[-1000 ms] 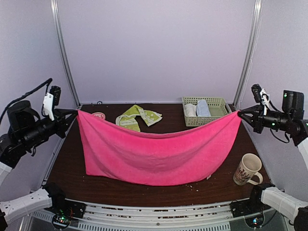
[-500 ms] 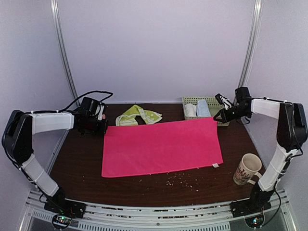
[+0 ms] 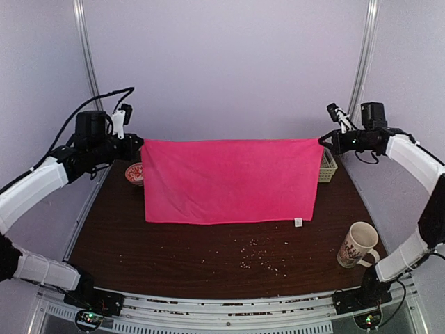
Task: Roll the towels
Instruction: Flatten out the towel at the center of the board, then move the towel to the center of the board.
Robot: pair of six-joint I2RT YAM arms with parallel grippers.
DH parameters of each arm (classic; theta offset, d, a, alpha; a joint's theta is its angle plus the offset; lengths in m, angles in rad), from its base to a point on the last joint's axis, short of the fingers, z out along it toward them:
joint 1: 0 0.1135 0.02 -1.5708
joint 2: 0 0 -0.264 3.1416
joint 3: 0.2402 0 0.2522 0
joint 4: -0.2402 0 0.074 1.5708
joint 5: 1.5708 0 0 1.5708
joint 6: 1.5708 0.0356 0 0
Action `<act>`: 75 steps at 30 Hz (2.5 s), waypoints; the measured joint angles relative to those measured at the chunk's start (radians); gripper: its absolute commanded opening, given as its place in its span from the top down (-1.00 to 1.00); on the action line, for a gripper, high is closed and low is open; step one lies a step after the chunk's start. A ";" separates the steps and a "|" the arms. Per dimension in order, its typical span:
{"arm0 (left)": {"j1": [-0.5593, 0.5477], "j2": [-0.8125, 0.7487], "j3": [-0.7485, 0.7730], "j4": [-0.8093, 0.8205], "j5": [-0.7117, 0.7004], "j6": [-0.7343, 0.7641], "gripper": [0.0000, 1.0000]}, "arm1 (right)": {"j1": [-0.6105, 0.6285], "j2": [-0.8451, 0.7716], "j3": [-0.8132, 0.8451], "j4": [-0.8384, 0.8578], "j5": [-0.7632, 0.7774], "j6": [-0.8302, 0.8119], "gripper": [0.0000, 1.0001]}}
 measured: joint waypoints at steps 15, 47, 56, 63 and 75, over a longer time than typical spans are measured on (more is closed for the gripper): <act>0.000 -0.599 -0.157 -0.111 0.155 0.038 1.00 | 0.000 -0.689 -0.219 -0.241 -0.149 -0.138 1.00; 0.000 0.253 -0.269 -0.029 0.012 -0.122 1.00 | 0.036 0.092 -0.287 -0.085 0.043 -0.244 1.00; 0.000 0.333 -0.228 0.019 -0.071 -0.133 1.00 | 0.056 0.276 -0.122 -0.015 0.144 -0.203 1.00; 0.000 0.343 -0.191 0.018 -0.134 -0.135 0.87 | 0.090 0.339 -0.102 -0.012 0.213 -0.175 0.44; 0.000 0.268 -0.131 -0.127 -0.187 -0.151 0.23 | 0.117 0.162 -0.095 -0.090 0.297 -0.147 0.19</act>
